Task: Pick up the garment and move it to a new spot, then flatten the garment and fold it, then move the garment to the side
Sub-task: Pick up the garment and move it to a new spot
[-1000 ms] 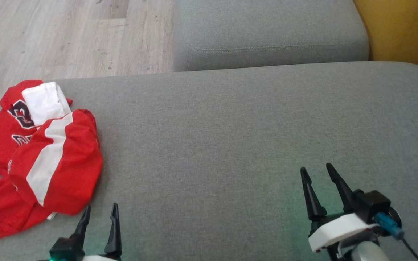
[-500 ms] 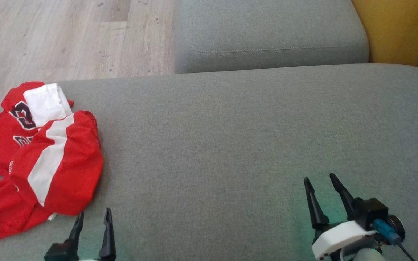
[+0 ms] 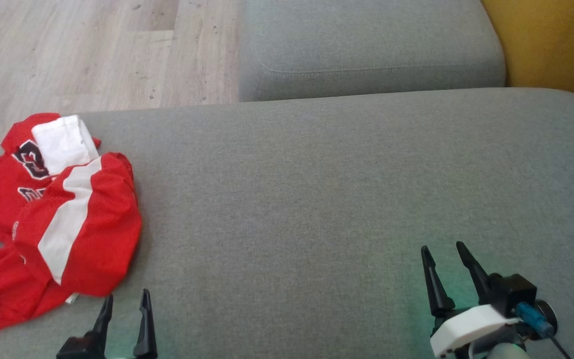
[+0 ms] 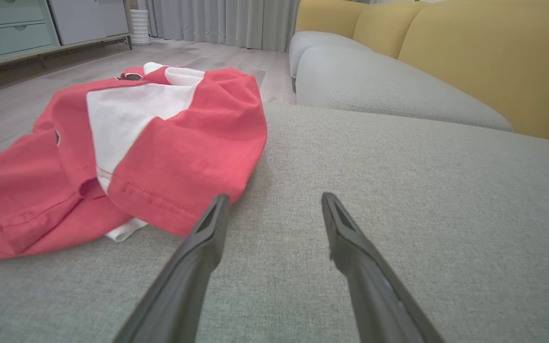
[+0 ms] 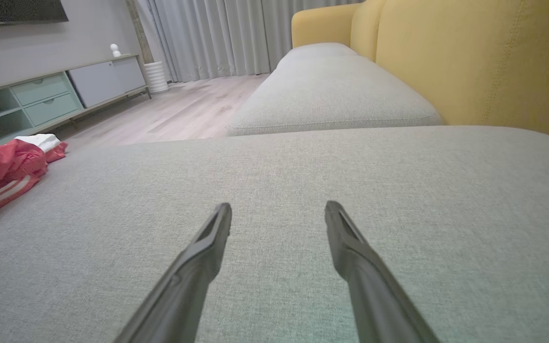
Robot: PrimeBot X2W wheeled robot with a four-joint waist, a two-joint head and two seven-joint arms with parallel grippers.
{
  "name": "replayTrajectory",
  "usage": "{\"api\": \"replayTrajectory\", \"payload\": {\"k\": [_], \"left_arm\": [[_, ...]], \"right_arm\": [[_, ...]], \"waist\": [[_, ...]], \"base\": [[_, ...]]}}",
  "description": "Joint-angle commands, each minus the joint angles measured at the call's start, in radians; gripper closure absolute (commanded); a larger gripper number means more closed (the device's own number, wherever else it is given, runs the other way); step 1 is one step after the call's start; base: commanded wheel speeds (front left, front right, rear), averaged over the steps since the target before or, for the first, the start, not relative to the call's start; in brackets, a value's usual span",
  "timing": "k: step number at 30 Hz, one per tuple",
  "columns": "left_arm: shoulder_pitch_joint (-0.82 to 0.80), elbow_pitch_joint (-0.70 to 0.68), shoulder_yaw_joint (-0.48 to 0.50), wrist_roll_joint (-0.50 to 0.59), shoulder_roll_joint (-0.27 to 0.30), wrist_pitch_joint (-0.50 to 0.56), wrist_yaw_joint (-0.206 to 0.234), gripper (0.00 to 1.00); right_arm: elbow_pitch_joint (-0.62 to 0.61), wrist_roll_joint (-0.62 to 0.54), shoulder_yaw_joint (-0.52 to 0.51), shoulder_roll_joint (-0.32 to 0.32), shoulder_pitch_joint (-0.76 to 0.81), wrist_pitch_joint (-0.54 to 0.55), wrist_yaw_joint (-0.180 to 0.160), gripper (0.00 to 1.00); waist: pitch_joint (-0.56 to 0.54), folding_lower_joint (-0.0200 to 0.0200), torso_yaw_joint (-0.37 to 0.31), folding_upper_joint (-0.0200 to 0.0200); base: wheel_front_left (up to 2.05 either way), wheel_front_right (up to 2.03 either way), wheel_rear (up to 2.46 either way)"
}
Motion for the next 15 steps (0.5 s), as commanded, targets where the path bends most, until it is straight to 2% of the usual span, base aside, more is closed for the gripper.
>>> {"api": "replayTrajectory", "payload": {"k": [1,5,15], "left_arm": [[-0.049,-0.022,0.036,-0.005,0.005,-0.012,-0.003,0.0],[-0.049,-0.015,0.042,-0.002,0.008,-0.012,-0.011,0.0],[-0.032,-0.006,0.057,0.0,0.018,-0.012,-0.023,0.0]], "right_arm": [[-0.03,-0.001,0.025,-0.002,-0.054,-0.014,-0.001,0.0],[-0.042,0.006,0.038,-0.002,-0.039,-0.014,-0.001,0.0],[-0.055,0.032,0.095,-0.002,-0.029,-0.014,-0.001,0.0]], "waist": [[-0.002,0.0,0.007,0.0],[-0.012,0.0,0.052,0.0],[-0.031,0.0,0.263,0.0]], "base": [[0.0,0.0,0.0],[0.0,0.0,0.0],[0.0,0.0,0.0]]}}
